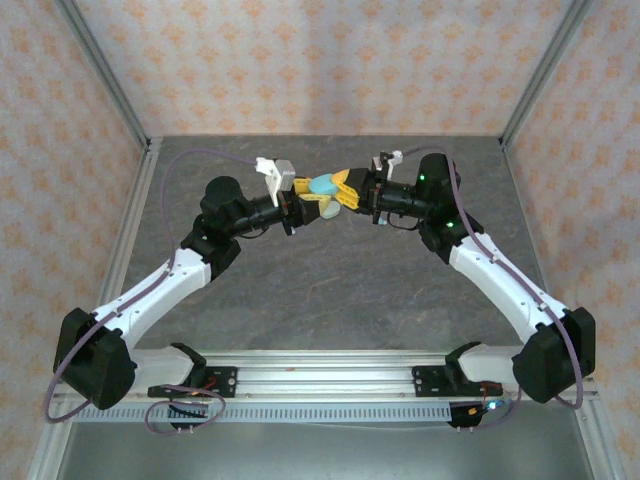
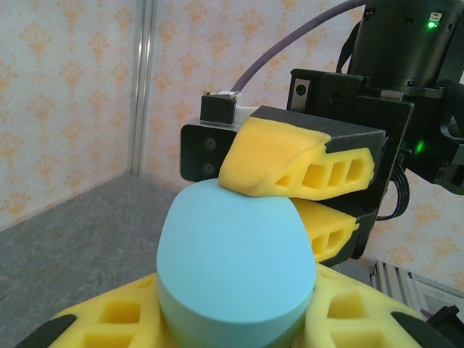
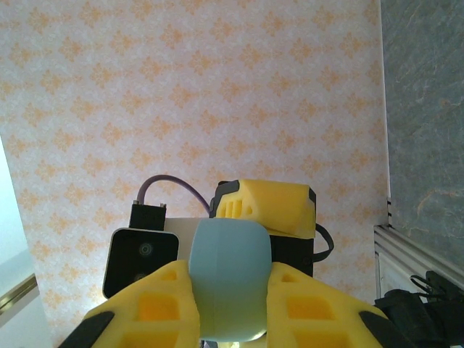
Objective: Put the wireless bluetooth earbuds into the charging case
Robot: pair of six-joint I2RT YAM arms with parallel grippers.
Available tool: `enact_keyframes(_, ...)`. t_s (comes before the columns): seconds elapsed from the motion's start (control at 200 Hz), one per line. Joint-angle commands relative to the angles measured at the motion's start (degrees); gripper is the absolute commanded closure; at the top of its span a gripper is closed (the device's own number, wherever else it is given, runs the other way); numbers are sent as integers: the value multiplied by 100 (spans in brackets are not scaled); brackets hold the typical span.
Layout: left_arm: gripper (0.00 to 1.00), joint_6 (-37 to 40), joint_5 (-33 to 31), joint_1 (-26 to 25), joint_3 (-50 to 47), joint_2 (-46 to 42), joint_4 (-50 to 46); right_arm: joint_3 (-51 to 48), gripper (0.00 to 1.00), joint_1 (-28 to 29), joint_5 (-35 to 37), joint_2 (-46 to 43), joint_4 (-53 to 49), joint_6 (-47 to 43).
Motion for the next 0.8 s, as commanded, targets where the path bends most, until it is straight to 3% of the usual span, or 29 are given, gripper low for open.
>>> enact_keyframes(0.0,79,-100,121,34,299,-120,132,-4,75,-5,-159,-109,-132,-260)
enact_keyframes(0.17,83,-67,193,29,339,-143,-59,217,46,-53,-174,-122,-632,-845)
enact_keyframes(0.38,84,117,394,30,463,-262,-704,328,34,-636,-242,-424,-255,-1289)
enact_keyframes(0.44,84,218,533,33,545,-305,-977,503,32,-758,-223,-731,-616,-2025)
enact_keyframes(0.61,86,493,789,20,701,-477,-1653,1431,24,-743,466,-987,-3324,-5239)
enact_keyframes(0.796,86,624,941,10,754,-598,-1995,1830,23,-341,587,-878,-4179,-6835)
